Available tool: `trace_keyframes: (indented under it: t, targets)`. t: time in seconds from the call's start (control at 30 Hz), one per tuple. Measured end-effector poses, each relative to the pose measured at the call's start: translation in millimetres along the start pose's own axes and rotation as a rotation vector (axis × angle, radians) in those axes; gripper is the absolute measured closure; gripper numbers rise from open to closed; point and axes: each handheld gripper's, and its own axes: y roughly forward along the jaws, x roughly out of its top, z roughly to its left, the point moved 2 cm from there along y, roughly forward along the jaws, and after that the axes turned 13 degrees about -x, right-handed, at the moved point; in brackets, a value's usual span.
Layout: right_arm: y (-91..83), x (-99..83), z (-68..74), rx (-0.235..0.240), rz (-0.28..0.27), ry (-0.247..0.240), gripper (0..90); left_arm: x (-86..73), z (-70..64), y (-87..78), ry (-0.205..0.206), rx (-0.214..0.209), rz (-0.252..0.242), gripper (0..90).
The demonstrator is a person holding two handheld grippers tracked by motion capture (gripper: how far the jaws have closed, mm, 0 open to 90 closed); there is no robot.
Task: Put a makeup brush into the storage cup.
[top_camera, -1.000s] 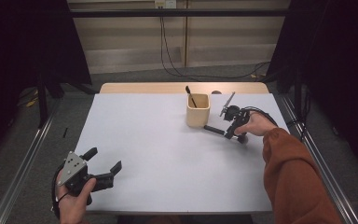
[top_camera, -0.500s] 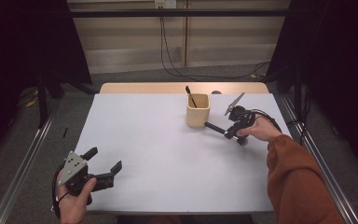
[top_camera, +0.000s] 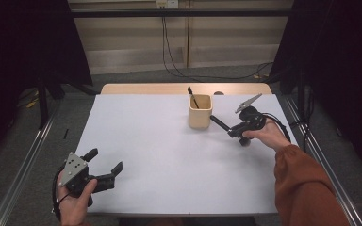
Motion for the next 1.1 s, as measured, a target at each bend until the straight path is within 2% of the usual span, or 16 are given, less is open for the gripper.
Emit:
trace_keyframes:
  t: [0.17, 0.3, 0.47, 0.6, 0.8, 1.1]
  targets:
    - [-6.4, -1.8, 3.0, 0.004, -0.066, 0.034, 72.3, 0.1, -0.3, 0.4, 0.002, -0.001, 0.002, 2.0]
    - [-6.2, -5.1, 8.0, 0.033, -0.089, 0.063, 72.3, 0.1, -0.2, 0.5, 0.002, -0.001, 0.002, 2.1]
    - [-4.2, -9.6, 12.1, 0.035, -0.13, 0.103, 72.3, 0.1, -0.2, 0.6, 0.001, -0.001, 0.002, 2.0]
    - [-5.6, -12.0, 13.6, 0.023, -0.17, 0.13, 72.3, 0.1, -0.1, 0.7, 0.0, -0.002, 0.002, 2.0]
    - [-11.0, -15.4, 13.3, -0.029, -0.235, 0.184, 72.3, 0.2, -0.1, 0.7, 0.003, -0.001, 0.003, 2.0]
    - [-14.0, -23.2, 15.3, -0.027, -0.313, 0.242, 72.3, 0.3, -0.3, 1.2, -0.001, -0.001, -0.001, 2.0]
